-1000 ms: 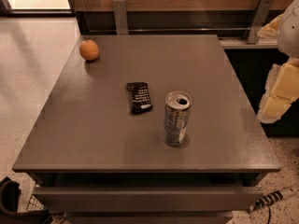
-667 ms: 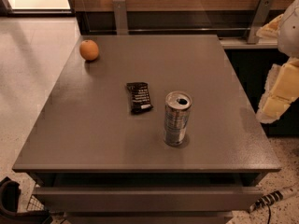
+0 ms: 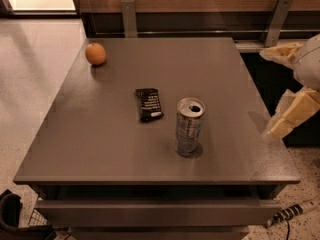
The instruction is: Move redbull can near orange
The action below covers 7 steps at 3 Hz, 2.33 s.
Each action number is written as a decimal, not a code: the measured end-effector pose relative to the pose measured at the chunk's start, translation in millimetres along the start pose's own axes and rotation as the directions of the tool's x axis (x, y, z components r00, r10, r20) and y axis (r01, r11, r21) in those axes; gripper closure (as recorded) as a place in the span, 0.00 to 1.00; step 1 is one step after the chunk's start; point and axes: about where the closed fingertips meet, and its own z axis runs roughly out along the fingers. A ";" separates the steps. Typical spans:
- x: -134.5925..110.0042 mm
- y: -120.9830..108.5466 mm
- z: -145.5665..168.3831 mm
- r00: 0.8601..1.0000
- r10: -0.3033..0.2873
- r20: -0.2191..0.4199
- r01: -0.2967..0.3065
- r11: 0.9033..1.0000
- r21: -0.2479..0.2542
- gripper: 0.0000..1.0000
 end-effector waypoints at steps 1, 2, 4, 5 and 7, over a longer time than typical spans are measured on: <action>-10.0 11.3 29.5 0.975 0.008 0.223 0.006 0.998 -0.064 0.00; -37.7 26.2 54.4 0.892 0.069 0.447 0.007 0.986 -0.167 0.00; -73.8 40.9 86.5 0.729 0.184 0.660 0.030 0.954 -0.299 0.00; -76.1 44.8 100.6 0.677 0.191 0.710 0.039 0.955 -0.294 0.00; -74.8 51.0 110.9 0.648 0.175 0.742 0.040 0.964 -0.262 0.48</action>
Offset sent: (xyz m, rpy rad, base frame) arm -0.0101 0.1039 -0.0242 0.8254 0.1223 0.3043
